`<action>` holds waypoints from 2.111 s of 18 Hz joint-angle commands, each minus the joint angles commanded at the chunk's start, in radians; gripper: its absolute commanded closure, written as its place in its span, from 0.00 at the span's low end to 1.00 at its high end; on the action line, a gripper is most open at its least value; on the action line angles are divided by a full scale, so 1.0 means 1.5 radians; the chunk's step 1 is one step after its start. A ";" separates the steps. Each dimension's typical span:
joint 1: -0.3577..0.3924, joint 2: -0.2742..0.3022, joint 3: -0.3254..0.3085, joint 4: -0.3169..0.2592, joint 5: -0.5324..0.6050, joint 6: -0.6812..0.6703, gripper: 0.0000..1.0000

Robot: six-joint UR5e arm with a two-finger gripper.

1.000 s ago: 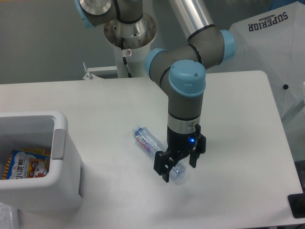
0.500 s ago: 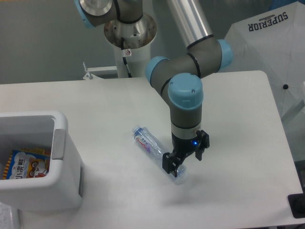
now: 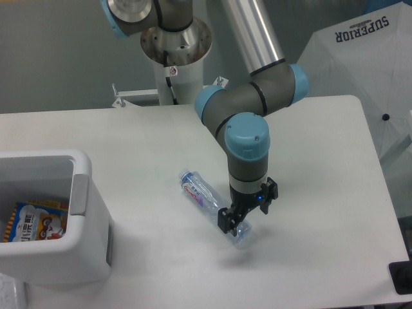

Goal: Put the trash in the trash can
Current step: 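Lower the gripper and close it around the bottle's bottom end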

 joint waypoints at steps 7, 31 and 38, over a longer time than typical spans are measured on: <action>0.000 -0.042 0.011 0.001 0.000 -0.009 0.00; -0.009 -0.075 0.011 0.002 0.000 -0.006 0.04; -0.009 -0.075 0.012 0.002 0.000 -0.006 0.09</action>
